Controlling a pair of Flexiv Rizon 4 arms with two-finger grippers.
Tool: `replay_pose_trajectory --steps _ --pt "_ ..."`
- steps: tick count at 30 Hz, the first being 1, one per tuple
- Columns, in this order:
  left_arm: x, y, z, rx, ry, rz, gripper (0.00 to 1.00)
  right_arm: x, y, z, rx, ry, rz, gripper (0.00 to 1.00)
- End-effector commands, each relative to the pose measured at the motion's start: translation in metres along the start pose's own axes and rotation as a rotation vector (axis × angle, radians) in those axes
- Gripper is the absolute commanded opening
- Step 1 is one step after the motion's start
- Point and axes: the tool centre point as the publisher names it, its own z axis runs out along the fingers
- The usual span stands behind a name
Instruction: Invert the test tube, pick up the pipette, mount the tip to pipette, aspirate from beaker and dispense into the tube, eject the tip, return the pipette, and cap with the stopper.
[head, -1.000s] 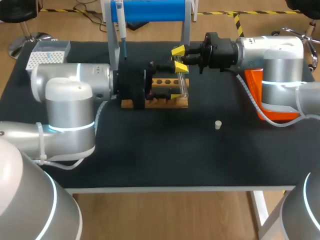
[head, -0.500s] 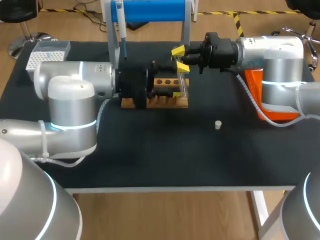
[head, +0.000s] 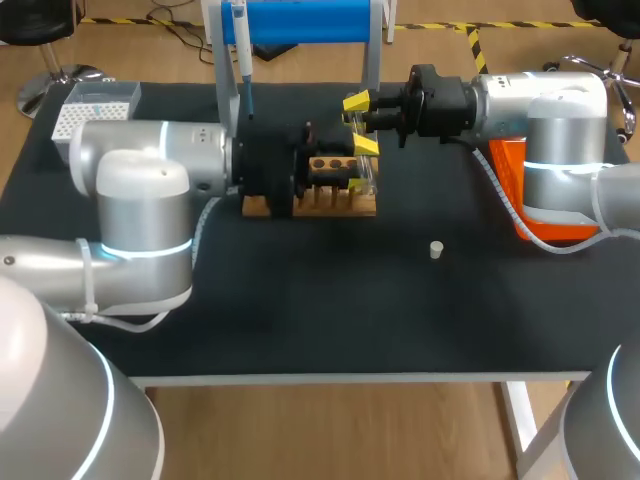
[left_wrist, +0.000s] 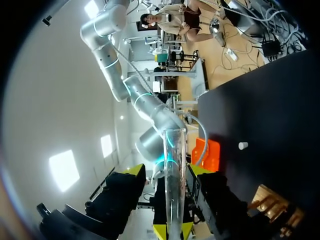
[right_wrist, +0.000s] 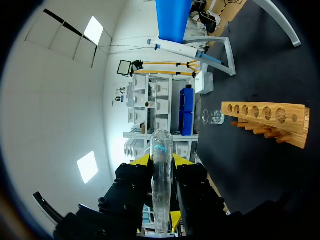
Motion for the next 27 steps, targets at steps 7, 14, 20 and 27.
replay_pose_trajectory --steps 7,14,20,27 --pt "-0.0013 0.0042 -0.0004 0.035 0.014 0.001 0.45 0.0006 -0.0006 -0.0005 -0.001 -0.002 -0.001 0.0" --pt "-0.001 0.004 -0.0004 0.035 0.013 0.001 0.0 0.0006 -0.0006 -0.0005 -0.001 -0.002 -0.001 0.0" --pt "0.0003 0.0034 -0.0005 0.034 0.011 -0.006 0.0 0.0006 -0.0006 -0.0005 -0.001 -0.002 -0.001 0.0" --pt "0.0003 0.0034 -0.0005 0.034 0.011 -0.006 0.0 0.0006 -0.0006 -0.0005 -0.001 -0.002 -0.001 1.0"
